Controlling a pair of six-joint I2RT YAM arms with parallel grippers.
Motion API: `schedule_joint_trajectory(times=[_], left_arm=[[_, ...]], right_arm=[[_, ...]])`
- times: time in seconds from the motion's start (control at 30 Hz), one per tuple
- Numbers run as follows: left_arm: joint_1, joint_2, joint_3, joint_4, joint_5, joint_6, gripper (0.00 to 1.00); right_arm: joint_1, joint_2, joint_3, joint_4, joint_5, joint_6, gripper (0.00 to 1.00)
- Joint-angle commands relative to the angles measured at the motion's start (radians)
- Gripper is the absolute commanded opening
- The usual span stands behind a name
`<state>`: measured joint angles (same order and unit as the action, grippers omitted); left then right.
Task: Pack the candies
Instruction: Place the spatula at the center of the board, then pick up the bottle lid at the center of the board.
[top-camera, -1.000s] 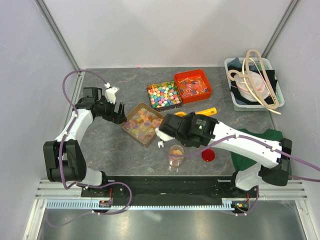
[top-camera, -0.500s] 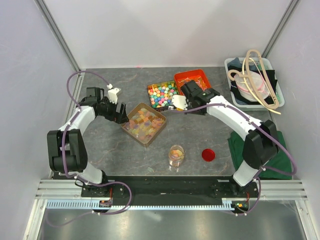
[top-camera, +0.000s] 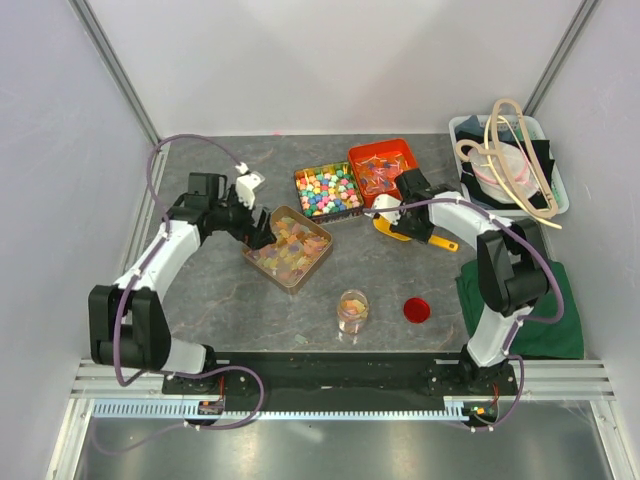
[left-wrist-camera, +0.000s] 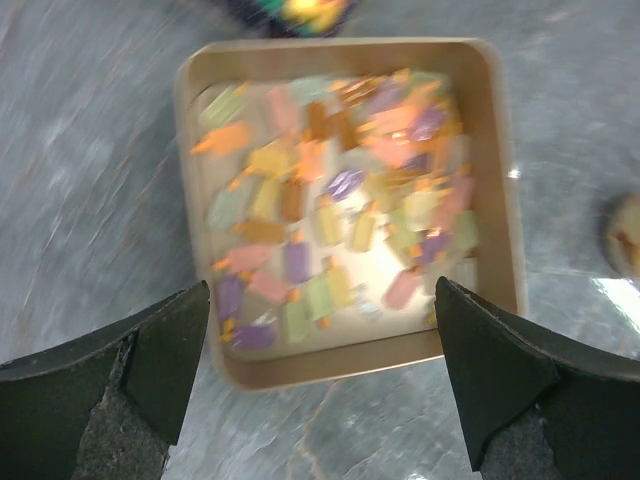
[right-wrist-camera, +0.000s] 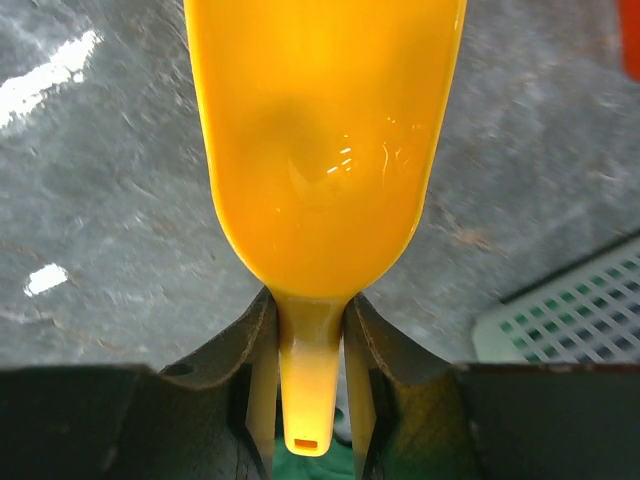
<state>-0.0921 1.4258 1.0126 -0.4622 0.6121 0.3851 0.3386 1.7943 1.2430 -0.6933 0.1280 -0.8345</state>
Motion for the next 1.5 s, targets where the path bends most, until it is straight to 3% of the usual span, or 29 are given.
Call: schedule_joint_trajectory(times=[0.0, 0.07, 0.37, 0.63, 0.7, 0.97, 1.17, 1.47], left_arm=[[-0.115, -0.087, -0.054, 0.027, 0.028, 0.072, 1.00], [-0.159, -0.099, -0.071, 0.027, 0.038, 0.078, 0.99], [-0.288, -0.217, -0.154, 0.023, 0.100, 0.115, 1.00], [-0.371, -0.289, -0.206, 0.020, 0.132, 0.129, 1.00], [-0.386, -0.298, -0.213, 0.010, 0.136, 0.138, 0.99], [-0.405, -0.355, -0.218, -0.015, 0.124, 0.172, 1.00], [-0.405, -0.360, -0.218, -0.032, 0.124, 0.181, 1.00], [-0.405, -0.373, -0.226, -0.029, 0.101, 0.182, 0.99]], right_arm=[[0.000, 0.036, -0.014, 0.063, -0.059, 0.052, 0.09], [0.002, 0.045, -0.022, 0.083, -0.057, 0.072, 0.11], [-0.007, -0.039, -0.048, 0.094, -0.083, 0.166, 0.47], [-0.006, -0.263, -0.068, 0.005, -0.125, 0.225, 0.57], [-0.004, -0.353, -0.085, -0.075, -0.178, 0.221, 0.67], [-0.004, -0.588, -0.370, -0.190, -0.257, 0.134, 0.66], [-0.003, -0.630, -0.511, -0.172, -0.301, 0.098, 0.61], [0.007, -0.567, -0.530, -0.123, -0.327, 0.112, 0.61]])
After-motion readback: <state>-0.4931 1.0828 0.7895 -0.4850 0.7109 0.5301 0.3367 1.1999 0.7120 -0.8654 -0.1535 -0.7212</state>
